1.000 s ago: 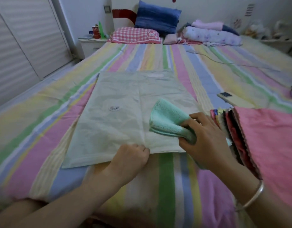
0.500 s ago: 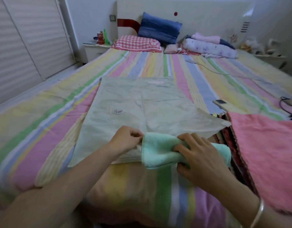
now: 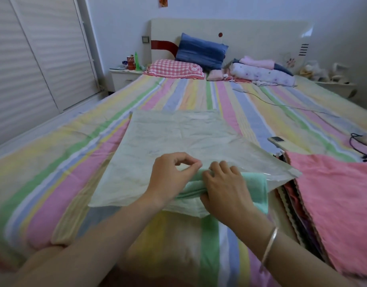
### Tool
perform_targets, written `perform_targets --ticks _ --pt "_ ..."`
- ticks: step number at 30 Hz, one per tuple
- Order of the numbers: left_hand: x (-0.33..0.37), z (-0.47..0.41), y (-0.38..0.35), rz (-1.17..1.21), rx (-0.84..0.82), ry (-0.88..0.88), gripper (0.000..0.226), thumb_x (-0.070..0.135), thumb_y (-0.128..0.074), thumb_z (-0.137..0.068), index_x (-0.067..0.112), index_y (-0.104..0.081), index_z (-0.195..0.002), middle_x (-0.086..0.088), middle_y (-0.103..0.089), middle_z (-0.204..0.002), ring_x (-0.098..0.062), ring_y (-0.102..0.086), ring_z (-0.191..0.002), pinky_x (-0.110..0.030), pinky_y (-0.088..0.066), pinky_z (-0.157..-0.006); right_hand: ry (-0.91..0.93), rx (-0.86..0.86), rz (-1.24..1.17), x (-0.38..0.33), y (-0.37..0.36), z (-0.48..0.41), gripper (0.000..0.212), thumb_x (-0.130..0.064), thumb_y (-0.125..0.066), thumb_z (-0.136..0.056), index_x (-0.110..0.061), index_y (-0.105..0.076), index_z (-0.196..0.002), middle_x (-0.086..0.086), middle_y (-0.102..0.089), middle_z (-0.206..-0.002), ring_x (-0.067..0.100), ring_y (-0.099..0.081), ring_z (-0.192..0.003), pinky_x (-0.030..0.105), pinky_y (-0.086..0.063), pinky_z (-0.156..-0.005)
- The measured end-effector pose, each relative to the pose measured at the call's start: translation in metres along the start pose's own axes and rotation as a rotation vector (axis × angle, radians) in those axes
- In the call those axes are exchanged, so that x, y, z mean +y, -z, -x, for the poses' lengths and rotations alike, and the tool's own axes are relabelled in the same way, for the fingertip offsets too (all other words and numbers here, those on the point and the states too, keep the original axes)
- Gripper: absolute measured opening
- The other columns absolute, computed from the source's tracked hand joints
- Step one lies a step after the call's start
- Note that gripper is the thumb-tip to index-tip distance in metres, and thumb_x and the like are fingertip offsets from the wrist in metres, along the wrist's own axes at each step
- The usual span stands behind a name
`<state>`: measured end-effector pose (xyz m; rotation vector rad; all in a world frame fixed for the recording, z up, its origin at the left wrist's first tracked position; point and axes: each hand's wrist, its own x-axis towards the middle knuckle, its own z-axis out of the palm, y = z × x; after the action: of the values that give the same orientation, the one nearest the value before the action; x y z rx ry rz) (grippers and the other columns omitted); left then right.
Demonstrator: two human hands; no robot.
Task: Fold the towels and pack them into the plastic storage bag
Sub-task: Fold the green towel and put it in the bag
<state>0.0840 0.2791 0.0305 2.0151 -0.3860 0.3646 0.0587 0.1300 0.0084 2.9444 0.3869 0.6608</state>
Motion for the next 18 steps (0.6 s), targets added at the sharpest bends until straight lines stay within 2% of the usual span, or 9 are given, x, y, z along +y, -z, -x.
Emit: perform_targets --ticks 3,6,8,9,10,11,12,14,18 --pt "0.017 -0.001 0.003 0.120 0.017 0.023 0.005 0.026 -0.076 -0.082 0.022 -0.078 -0.081 0.013 -0.074 -0.077 0.002 -0.067 -0.080 -0.022 -0.052 -0.082 0.016 -0.090 0.044 -0.016 -0.023 -0.038 0.033 -0.026 -0.063 -0.070 -0.015 -0.067 -0.100 0.007 -0.064 -0.090 0.027 -0.056 -0.084 0.039 -0.044 -0.071" --pt "0.029 -0.001 0.013 0.236 -0.010 0.120 0.006 0.025 -0.077 -0.081 0.019 -0.078 -0.084 0.006 -0.075 -0.082 -0.007 -0.070 -0.084 -0.031 -0.054 -0.088 -0.120 -0.084 -0.316 -0.027 -0.045 -0.066 0.024 -0.018 -0.058 -0.088 -0.012 -0.064 -0.110 0.008 -0.066 -0.106 0.020 -0.060 -0.095 0.029 -0.047 -0.084" --pt "0.029 -0.004 0.025 0.339 -0.069 0.197 0.013 0.026 -0.073 -0.084 0.015 -0.078 -0.088 -0.001 -0.076 -0.088 -0.016 -0.071 -0.090 -0.034 -0.054 -0.091 -0.193 -0.095 -0.401 -0.036 -0.054 -0.083 0.042 -0.027 -0.050 -0.096 -0.001 -0.050 -0.129 0.020 -0.056 -0.127 0.011 -0.059 -0.099 0.016 -0.047 -0.086" --pt "0.025 -0.007 0.034 0.383 -0.088 0.239 0.017 0.027 -0.069 -0.087 0.013 -0.078 -0.090 -0.003 -0.076 -0.090 -0.019 -0.071 -0.091 -0.034 -0.055 -0.089 -0.140 -0.107 -0.415 -0.036 -0.067 -0.090 0.057 -0.039 -0.048 -0.095 0.003 -0.044 -0.133 0.026 -0.048 -0.134 0.017 -0.058 -0.104 0.021 -0.047 -0.093" --pt "0.016 -0.012 0.044 0.403 -0.076 0.280 0.020 0.027 -0.065 -0.090 0.012 -0.077 -0.090 -0.003 -0.076 -0.090 -0.018 -0.071 -0.092 -0.033 -0.055 -0.085 -0.077 -0.096 -0.377 -0.038 -0.082 -0.098 0.068 -0.050 -0.052 -0.089 0.002 -0.046 -0.132 0.028 -0.046 -0.134 0.027 -0.056 -0.110 0.033 -0.046 -0.098" --pt "0.006 -0.016 0.055 0.392 -0.041 0.316 0.020 0.025 -0.061 -0.093 0.013 -0.077 -0.089 0.000 -0.076 -0.089 -0.015 -0.070 -0.091 -0.032 -0.055 -0.083 -0.091 -0.202 -0.398 -0.040 -0.091 -0.100 0.063 -0.049 -0.059 -0.081 -0.004 -0.053 -0.125 0.024 -0.051 -0.127 0.034 -0.057 -0.109 0.042 -0.048 -0.094" --pt "-0.013 -0.023 0.067 0.352 0.015 0.343 0.020 0.021 -0.059 -0.095 0.016 -0.076 -0.087 0.004 -0.076 -0.088 -0.011 -0.070 -0.089 -0.032 -0.055 -0.082 -0.096 -0.317 -0.468 -0.043 -0.096 -0.104 0.053 -0.042 -0.062 -0.071 -0.011 -0.058 -0.114 0.018 -0.057 -0.117 0.036 -0.061 -0.099 0.043 -0.052 -0.080" --pt "-0.057 -0.037 0.094 0.229 0.129 0.392 0.021 0.015 -0.058 -0.095 0.021 -0.074 -0.083 0.010 -0.075 -0.083 -0.010 -0.070 -0.088 -0.033 -0.053 -0.082 -0.088 -0.454 -0.520 -0.036 -0.117 -0.109 0.050 -0.039 -0.052 -0.057 -0.021 -0.057 -0.103 0.009 -0.062 -0.107 0.033 -0.064 -0.085 0.039 -0.053 -0.063" --pt "-0.135 -0.059 0.128 -0.010 0.278 0.545 0.008 0.022 -0.066 -0.087 0.024 -0.071 -0.081 0.009 -0.072 -0.084 -0.017 -0.069 -0.089 -0.033 -0.050 -0.078 0.156 -0.163 -0.325 -0.022 -0.119 -0.117 0.067 -0.049 -0.046 -0.056 -0.028 -0.058 -0.119 0.003 -0.063 -0.120 0.028 -0.062 -0.100 0.042 -0.053 -0.079"
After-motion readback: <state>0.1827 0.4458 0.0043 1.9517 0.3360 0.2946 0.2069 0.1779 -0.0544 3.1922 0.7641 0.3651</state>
